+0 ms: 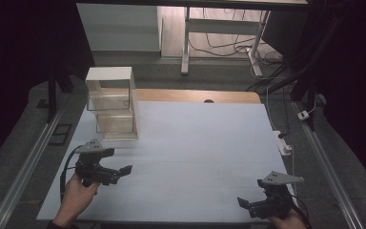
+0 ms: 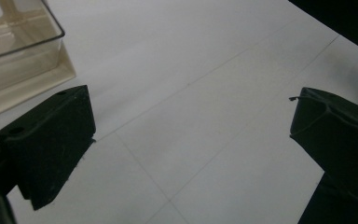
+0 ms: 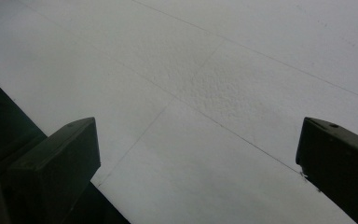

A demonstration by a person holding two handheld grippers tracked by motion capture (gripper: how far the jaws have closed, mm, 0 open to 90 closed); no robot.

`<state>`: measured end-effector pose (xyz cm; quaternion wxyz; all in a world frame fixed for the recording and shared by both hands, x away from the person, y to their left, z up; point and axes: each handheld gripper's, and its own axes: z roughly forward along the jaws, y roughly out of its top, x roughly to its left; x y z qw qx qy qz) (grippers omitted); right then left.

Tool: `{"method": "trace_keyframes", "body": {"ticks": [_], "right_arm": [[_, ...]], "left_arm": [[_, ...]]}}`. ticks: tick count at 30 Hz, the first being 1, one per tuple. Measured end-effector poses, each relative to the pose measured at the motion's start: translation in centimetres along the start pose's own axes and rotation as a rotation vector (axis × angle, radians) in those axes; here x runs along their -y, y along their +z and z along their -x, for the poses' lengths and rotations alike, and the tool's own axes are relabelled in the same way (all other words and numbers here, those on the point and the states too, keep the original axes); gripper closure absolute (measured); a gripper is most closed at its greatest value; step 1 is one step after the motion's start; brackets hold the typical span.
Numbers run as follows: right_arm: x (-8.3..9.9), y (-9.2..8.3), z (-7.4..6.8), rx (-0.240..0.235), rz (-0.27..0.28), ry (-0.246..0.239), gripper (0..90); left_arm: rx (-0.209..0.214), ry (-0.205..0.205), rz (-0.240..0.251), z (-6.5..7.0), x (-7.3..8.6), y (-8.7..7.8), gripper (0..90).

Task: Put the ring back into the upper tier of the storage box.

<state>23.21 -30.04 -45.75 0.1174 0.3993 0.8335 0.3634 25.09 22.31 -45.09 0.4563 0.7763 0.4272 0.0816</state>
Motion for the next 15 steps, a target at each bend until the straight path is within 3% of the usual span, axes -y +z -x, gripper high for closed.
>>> {"method": "trace_keyframes", "body": {"ticks": [15], "right_arm": [[0.0,0.1,-0.1,-0.005,-0.006,-0.009,0.0]], "left_arm": [[-0.045,-0.088,0.038,-0.9,4.1,-4.5,0.1]]}}
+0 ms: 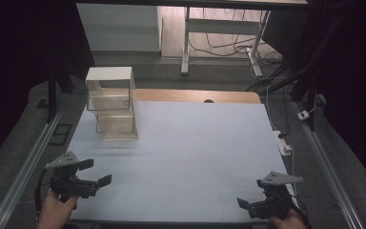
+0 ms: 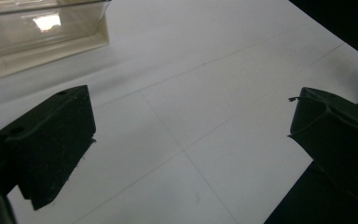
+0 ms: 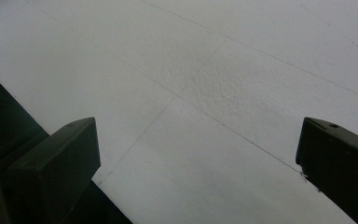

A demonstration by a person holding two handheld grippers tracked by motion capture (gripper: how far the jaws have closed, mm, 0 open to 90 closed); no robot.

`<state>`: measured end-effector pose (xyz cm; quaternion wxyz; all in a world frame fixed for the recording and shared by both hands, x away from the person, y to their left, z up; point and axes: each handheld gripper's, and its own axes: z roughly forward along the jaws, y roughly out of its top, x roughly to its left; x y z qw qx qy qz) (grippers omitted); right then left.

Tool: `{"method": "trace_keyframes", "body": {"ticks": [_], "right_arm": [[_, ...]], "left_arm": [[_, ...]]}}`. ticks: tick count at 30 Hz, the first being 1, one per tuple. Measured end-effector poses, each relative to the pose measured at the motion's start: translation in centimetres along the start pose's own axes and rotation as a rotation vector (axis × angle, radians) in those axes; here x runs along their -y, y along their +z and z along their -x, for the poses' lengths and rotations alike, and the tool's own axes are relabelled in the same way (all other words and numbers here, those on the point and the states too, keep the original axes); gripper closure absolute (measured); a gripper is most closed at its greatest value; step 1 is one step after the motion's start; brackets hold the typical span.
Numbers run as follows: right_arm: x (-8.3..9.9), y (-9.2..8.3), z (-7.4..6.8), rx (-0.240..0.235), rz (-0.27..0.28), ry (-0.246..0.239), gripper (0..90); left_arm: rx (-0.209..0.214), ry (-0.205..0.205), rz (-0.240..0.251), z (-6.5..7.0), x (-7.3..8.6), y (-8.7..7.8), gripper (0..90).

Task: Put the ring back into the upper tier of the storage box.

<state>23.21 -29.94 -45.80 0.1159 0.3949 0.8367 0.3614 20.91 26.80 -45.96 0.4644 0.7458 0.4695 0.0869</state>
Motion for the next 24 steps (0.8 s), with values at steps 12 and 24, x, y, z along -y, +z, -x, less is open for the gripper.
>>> {"method": "trace_keyframes", "body": {"ticks": [12,24], "right_arm": [[0.0,0.0,0.0,0.001,-0.001,0.003,0.0],[0.0,0.0,0.0,0.002,0.0,0.002,0.0]], "left_arm": [[-0.023,-0.036,0.006,-0.4,2.1,-1.7,0.1],[-0.064,-0.061,-0.005,-0.5,4.1,-3.1,0.2]]}}
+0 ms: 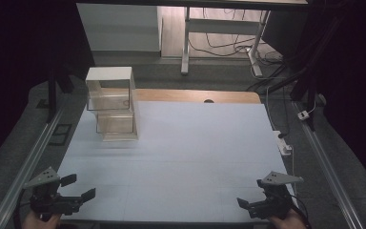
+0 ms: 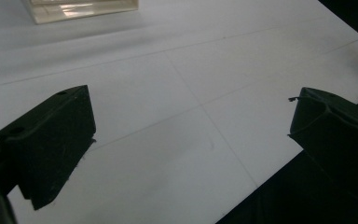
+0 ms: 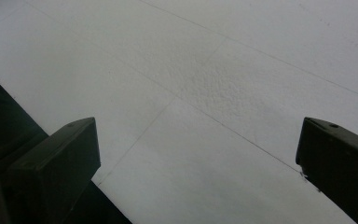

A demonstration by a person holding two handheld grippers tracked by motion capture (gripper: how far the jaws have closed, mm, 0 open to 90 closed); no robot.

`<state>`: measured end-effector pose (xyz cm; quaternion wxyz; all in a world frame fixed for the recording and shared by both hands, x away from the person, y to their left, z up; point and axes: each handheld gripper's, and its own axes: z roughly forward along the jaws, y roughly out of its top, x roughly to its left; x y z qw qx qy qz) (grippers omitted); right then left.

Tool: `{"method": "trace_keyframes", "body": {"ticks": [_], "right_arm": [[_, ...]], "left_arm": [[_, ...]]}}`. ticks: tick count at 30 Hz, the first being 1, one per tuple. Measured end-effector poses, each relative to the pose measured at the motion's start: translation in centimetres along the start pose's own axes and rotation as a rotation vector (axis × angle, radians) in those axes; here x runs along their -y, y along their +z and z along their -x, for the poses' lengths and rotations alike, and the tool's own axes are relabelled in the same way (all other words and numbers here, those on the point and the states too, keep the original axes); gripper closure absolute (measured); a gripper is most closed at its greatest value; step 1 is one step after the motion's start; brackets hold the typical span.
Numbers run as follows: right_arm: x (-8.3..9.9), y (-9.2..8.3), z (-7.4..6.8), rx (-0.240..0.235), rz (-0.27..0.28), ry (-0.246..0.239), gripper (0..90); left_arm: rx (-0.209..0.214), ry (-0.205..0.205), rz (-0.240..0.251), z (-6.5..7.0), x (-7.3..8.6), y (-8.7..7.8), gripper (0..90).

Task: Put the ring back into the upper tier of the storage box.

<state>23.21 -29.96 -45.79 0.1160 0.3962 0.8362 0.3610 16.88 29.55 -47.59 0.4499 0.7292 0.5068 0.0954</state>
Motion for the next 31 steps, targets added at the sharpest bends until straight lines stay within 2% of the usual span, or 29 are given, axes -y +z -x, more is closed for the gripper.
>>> {"method": "trace_keyframes", "body": {"ticks": [10,14,21,28,31], "right_arm": [[0.0,0.0,0.0,0.002,0.0,0.002,0.0],[0.0,0.0,0.0,0.002,-0.001,0.003,0.0],[0.0,0.0,0.0,0.003,-0.001,0.003,0.0],[-0.1,0.1,-0.1,0.006,-0.005,0.003,0.0],[0.0,0.1,-0.1,0.006,-0.009,-0.002,0.0]], "left_arm": [[-0.08,-0.001,-0.035,-0.2,1.2,-0.9,0.1],[-0.09,-0.003,-0.043,-0.1,1.4,-1.0,0.1],[-0.107,-0.003,-0.085,0.0,1.7,-1.1,0.0],[-0.108,0.009,-0.154,0.3,1.8,-0.8,0.0],[-0.096,-0.003,-0.162,0.2,1.7,-0.7,0.0]]}}
